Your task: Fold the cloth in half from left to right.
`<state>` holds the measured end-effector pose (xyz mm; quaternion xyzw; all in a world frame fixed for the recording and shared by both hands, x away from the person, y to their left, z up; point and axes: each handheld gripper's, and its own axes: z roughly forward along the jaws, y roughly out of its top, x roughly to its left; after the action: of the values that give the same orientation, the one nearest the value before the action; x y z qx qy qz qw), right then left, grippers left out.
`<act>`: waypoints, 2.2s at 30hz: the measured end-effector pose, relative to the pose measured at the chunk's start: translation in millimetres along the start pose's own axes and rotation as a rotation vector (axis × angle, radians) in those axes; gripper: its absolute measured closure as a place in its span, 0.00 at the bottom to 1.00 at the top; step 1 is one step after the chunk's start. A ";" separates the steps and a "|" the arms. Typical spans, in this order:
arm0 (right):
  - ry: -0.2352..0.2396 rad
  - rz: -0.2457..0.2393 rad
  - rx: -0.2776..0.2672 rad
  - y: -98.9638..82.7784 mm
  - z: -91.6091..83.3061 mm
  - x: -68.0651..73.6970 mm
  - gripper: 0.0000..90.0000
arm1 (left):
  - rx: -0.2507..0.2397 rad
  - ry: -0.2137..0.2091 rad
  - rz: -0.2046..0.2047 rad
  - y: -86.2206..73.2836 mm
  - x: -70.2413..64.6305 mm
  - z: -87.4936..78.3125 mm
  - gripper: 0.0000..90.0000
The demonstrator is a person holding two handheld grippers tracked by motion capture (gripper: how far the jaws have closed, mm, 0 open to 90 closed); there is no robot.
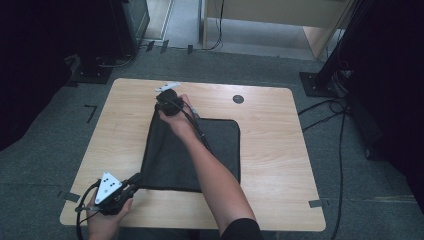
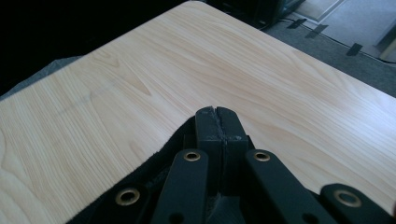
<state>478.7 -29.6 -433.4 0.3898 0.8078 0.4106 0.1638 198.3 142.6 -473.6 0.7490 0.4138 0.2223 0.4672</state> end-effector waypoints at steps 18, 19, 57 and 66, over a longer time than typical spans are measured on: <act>-0.059 0.179 -0.042 -79.2 -95.2 -108.2 1.00 | 0.027 -0.199 0.173 48.3 -136.0 80.2 0.95; -0.066 0.186 -0.047 -82.3 -100.1 -113.8 1.00 | 0.029 -0.207 0.179 50.6 -141.8 85.0 0.96; -0.134 0.480 -0.039 -166.8 -100.8 -193.6 0.75 | 0.130 -0.145 0.098 5.8 -71.2 78.2 0.59; -0.181 0.408 0.018 -160.6 -95.5 -180.5 0.94 | 0.184 -0.157 0.075 -2.4 -62.2 83.7 0.59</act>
<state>459.3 -276.4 -512.3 0.5819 0.6979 0.3914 0.1456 222.8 48.4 -511.3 0.8189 0.3661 0.1415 0.4188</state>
